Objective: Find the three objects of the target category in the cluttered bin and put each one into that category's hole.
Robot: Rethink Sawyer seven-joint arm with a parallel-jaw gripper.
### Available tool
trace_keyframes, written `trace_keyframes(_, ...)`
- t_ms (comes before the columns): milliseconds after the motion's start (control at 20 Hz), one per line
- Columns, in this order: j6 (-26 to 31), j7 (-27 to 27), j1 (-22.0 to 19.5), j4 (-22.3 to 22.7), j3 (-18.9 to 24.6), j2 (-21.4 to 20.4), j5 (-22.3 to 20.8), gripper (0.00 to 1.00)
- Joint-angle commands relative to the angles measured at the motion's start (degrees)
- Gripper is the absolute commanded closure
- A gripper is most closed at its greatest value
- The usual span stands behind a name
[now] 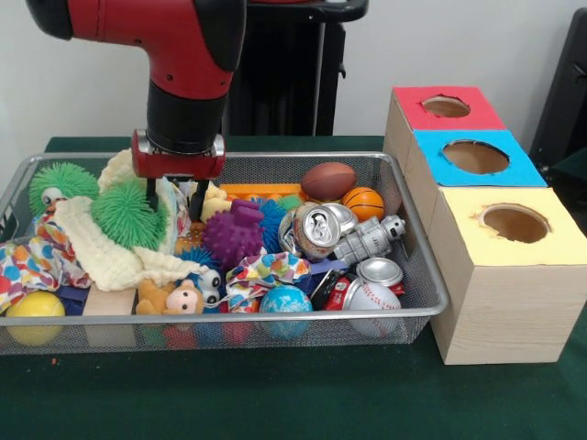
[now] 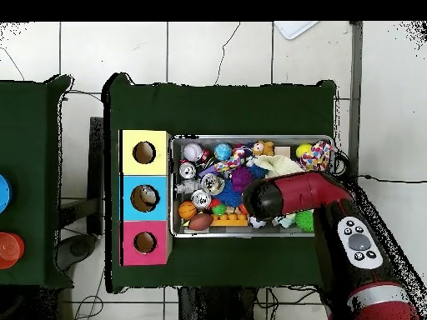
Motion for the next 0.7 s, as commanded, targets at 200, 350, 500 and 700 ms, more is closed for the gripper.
trace_keyframes(200, 0.7, -7.7, -1.1, 0.4, -1.0, 4.3, -5.4, 0.00)
trace_keyframes(350, 1.7, -7.5, -0.4, -0.2, -1.6, 4.6, -5.8, 0.00)
trace_keyframes(500, 2.3, -8.1, 0.1, -0.8, -1.6, 4.8, -6.0, 0.00)
trace_keyframes(700, 3.0, -9.5, 0.6, -1.4, -1.5, 4.9, -6.8, 1.00)
